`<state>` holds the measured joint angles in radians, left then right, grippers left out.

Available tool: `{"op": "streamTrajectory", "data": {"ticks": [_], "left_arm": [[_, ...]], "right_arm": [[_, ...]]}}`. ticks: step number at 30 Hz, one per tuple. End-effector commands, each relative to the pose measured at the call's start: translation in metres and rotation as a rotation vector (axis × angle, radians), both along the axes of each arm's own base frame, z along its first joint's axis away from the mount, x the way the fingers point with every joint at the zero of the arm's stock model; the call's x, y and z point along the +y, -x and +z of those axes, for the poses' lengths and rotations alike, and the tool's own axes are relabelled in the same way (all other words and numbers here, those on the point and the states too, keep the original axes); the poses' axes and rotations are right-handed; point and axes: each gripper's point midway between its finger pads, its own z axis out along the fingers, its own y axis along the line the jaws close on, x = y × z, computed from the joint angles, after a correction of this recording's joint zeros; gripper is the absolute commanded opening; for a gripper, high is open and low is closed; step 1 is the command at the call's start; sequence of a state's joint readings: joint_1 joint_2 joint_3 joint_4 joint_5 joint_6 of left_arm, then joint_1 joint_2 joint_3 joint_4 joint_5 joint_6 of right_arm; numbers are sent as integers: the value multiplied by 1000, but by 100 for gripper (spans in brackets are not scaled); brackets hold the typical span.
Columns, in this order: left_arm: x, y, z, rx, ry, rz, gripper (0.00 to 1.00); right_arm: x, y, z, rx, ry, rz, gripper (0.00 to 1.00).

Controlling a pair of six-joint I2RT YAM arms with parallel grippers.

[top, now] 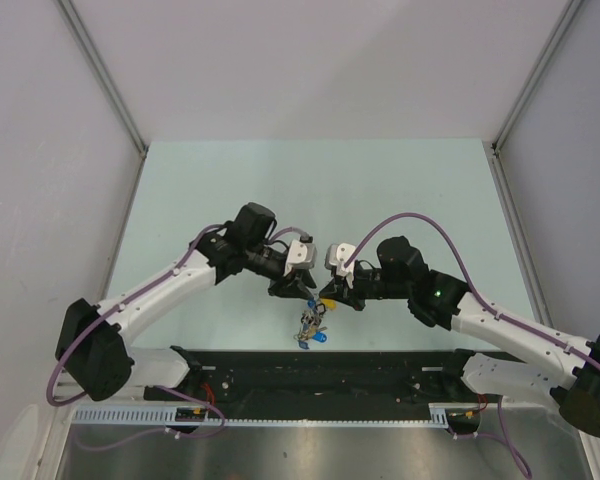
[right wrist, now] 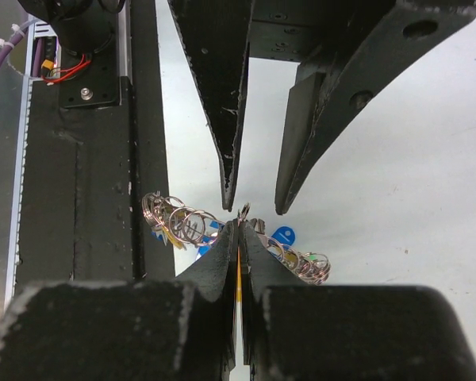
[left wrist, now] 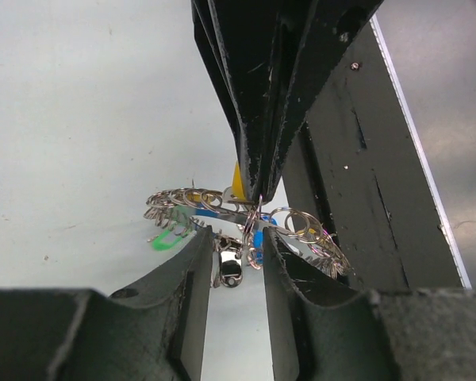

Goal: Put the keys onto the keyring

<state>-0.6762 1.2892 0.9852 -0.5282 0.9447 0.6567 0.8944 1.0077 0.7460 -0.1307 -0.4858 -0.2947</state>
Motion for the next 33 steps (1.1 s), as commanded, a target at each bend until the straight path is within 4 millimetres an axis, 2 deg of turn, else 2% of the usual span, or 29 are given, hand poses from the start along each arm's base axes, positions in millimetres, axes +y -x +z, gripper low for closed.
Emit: {"op": "streamTrajectory", "data": {"ticks": [1,12,14,15,23,24,26,27,28,29,33], "left_arm": [[-5,16,14,18,48,-104,34],[-11,16,15,41,51,-114,16],[-11,16,17,37,59,-114,8],[-11,17,17,40,60,-111,0],[-7,14,22,66,100,22,0],[-7,10,25,62,118,45,0],[-9,6,43,48,192,95,1],[-7,5,40,53,201,122,0],[-9,1,48,25,242,137,0],[-7,3,44,63,240,165,0],[0,-3,62,35,312,246,0]], "right_arm": [[10,-4,35,-79,-84,28,0],[10,-3,32,-71,-74,31,0],[10,-3,32,-71,-72,30,0],[9,-4,33,-73,-72,24,0],[-4,-6,39,-90,-65,-35,0],[-5,-6,39,-89,-63,-40,0],[-6,-5,36,-79,-50,-43,0],[-7,-4,34,-74,-42,-42,0],[-7,-3,32,-71,-38,-43,0],[-7,-2,32,-70,-37,-43,0],[-7,0,30,-68,-32,-44,0]]}}
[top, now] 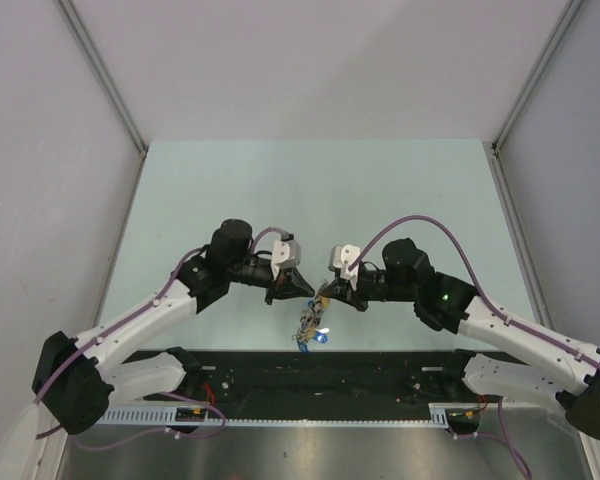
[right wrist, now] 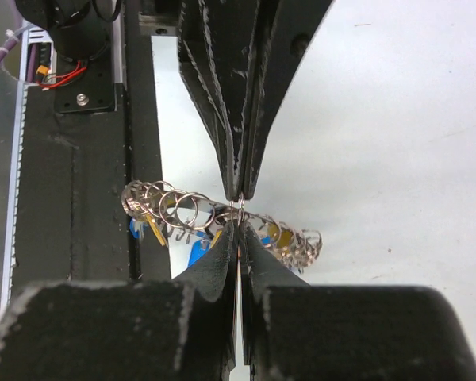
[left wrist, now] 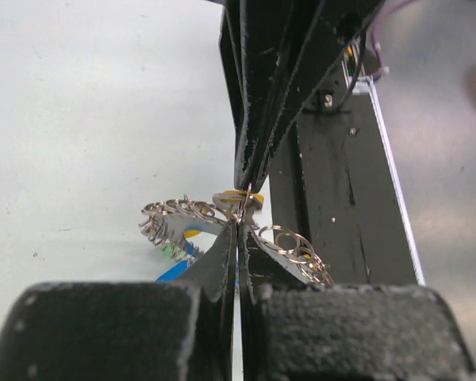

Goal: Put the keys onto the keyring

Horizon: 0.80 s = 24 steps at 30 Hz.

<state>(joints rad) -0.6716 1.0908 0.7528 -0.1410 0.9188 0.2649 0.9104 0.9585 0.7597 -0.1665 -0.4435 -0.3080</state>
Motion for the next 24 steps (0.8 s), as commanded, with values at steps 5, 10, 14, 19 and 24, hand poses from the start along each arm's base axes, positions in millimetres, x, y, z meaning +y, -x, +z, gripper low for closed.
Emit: {"op": "streamTrajectory", "data": {"ticks": [5,10,14,19,24], "left_arm": [[4,-15,47,-42,199,164,0],[4,-14,54,-33,246,183,1],[4,-13,56,-10,290,197,0],[3,-12,59,-12,318,204,0],[6,-11,60,-11,341,229,0]], "right_arm": [[-1,1,16,-22,-26,-26,0],[2,7,14,-21,-31,-11,0],[7,10,14,-18,-49,-6,0],[15,11,14,-24,-102,-16,0],[23,9,22,-31,-182,-37,0]]}}
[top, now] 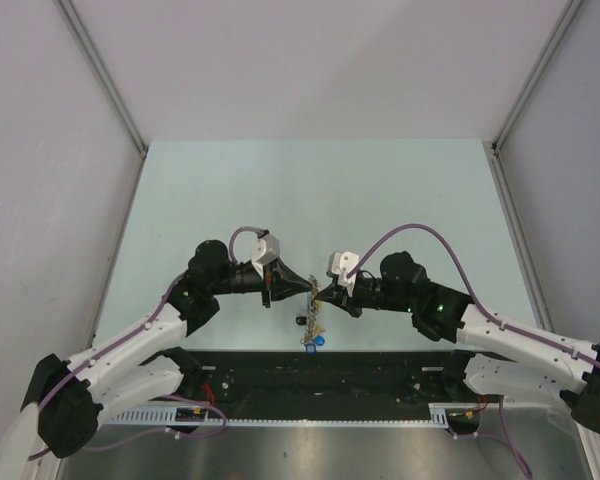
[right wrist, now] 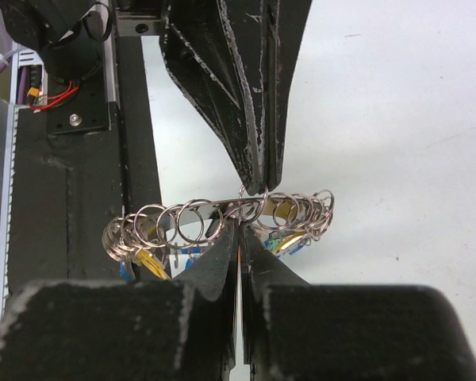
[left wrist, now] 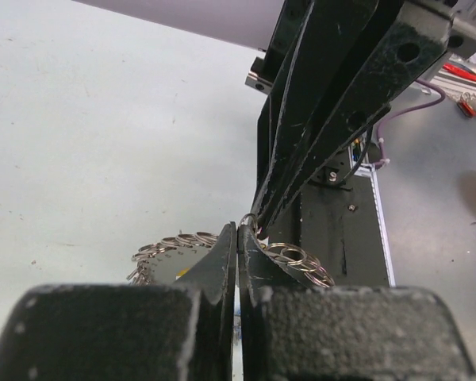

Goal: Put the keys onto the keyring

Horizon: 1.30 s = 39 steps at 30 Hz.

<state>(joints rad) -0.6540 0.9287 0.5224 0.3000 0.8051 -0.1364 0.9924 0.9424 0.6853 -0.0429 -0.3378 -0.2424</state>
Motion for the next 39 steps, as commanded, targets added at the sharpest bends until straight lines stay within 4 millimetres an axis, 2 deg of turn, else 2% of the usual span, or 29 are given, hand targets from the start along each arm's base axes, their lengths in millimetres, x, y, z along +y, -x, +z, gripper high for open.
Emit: {"op": "streamTrajectory", "data": {"ticks": [1,7,11,13,14,15,16,18,19,21,22,24,28,29,30,31,34,35,36,38,39], "left_arm": [[0,-6,38,-100,120,47,0],[7,-11,30,-94,115,116,2],[15,-21,30,-97,114,205,35],[19,-25,30,-103,102,240,41],[22,-30,37,-120,109,275,48],[25,-32,33,-105,85,294,53],[27,-36,38,-118,82,318,62],[36,-47,37,-109,54,394,71],[39,-51,45,-124,56,420,79],[53,-65,48,-121,37,523,86],[59,-70,51,-115,17,561,94],[78,-87,55,-102,-1,696,100],[117,-113,59,-44,-62,912,100],[131,-119,52,-19,-92,965,100],[137,-122,49,4,-97,989,100],[152,-130,46,16,-104,1059,100],[170,-134,32,62,-106,1126,100],[172,-134,29,66,-102,1131,100],[174,-133,28,70,-93,1137,100],[180,-131,19,85,-115,1155,100],[182,-130,20,76,-124,1164,100]], "right_arm": [[12,1,28,-31,-138,-4,0],[8,-1,35,-61,-150,-15,0],[5,-5,38,-79,-143,-28,0],[3,-9,39,-90,-137,-41,0],[3,-10,40,-91,-135,-45,0],[2,-14,42,-96,-135,-55,0],[1,-17,42,-99,-132,-67,0],[-1,-24,45,-104,-127,-89,0],[-4,-30,44,-102,-115,-114,0],[-6,-39,49,-105,-112,-146,0],[-8,-46,44,-94,-91,-175,0],[-15,-64,45,-91,-79,-241,0],[-21,-108,53,-73,-68,-360,0],[-26,-122,55,-76,-67,-405,0],[-29,-135,58,-83,-67,-444,0],[-27,-151,65,-93,-78,-473,0],[-37,-195,83,-135,-110,-572,0],[-35,-216,91,-149,-119,-602,0],[-47,-235,97,-163,-130,-654,0],[-49,-270,115,-198,-166,-703,0],[-60,-288,122,-214,-177,-741,0]]}}
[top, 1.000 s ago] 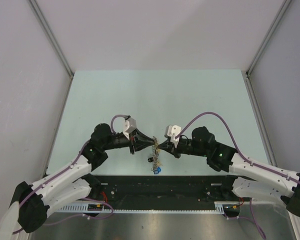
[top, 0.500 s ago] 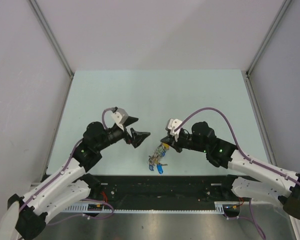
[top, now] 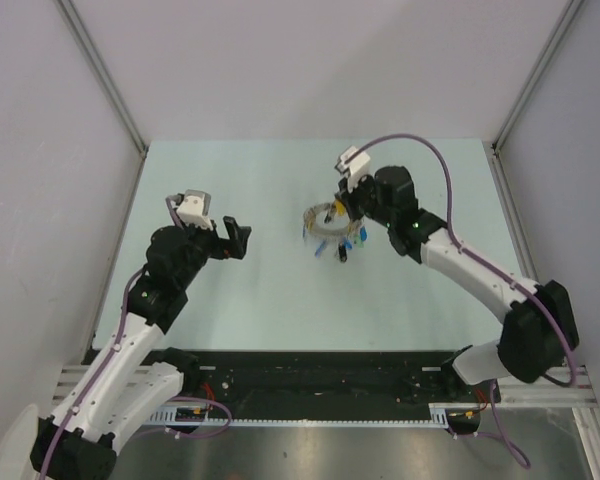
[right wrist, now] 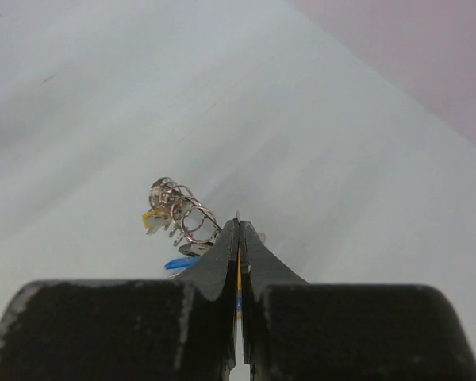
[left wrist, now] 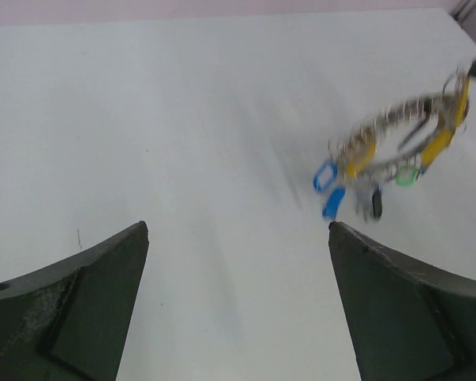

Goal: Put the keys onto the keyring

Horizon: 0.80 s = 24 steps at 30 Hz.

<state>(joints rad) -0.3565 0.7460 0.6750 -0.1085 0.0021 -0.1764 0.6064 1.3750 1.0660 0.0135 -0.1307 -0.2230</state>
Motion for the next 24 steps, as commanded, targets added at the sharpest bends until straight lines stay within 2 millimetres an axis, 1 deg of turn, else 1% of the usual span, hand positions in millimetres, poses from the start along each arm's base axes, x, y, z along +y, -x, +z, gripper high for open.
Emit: {"op": "streamTrajectory", "data": {"ticks": [1,2,3,5,8,9,11,12,15,16,18,19,20,21,22,24], "left_arm": [[20,4,-7,28,-2,91,100],[23,4,-7,26,-13,106,100],[26,6,-8,29,-17,120,100],[33,7,-4,14,-22,149,100],[38,10,-2,5,-24,172,100],[39,11,-2,4,-24,175,100],[39,12,-1,3,-16,178,100],[40,13,0,-1,-11,178,100],[41,16,0,-1,0,182,100],[42,18,-1,5,0,187,100],[46,22,-3,6,18,209,100],[47,24,-6,17,25,217,100],[49,26,-10,24,24,225,100],[52,30,-7,7,30,235,100],[54,32,-9,9,27,243,100],[60,36,-11,3,29,263,100]], "right_arm": [[-21,-82,101,-260,-157,-164,0],[-18,-95,105,-269,-162,-166,0],[-24,-103,108,-285,-160,-178,0],[-23,-111,103,-282,-152,-175,0],[-22,-117,60,-175,-99,-170,0],[-22,-116,29,-103,-63,-167,0],[-18,-111,-1,-30,-50,-151,0],[-19,-105,-34,43,-23,-148,0],[-17,-88,-75,161,-37,-135,0],[-18,-74,-97,230,-46,-132,0],[-17,-61,-112,284,-64,-129,0],[-21,-49,-128,327,-53,-135,0],[-20,-41,-136,361,-58,-139,0],[-22,-34,-143,380,-47,-138,0],[-26,-24,-154,419,-43,-155,0],[-27,-9,-166,463,-39,-161,0]]}}
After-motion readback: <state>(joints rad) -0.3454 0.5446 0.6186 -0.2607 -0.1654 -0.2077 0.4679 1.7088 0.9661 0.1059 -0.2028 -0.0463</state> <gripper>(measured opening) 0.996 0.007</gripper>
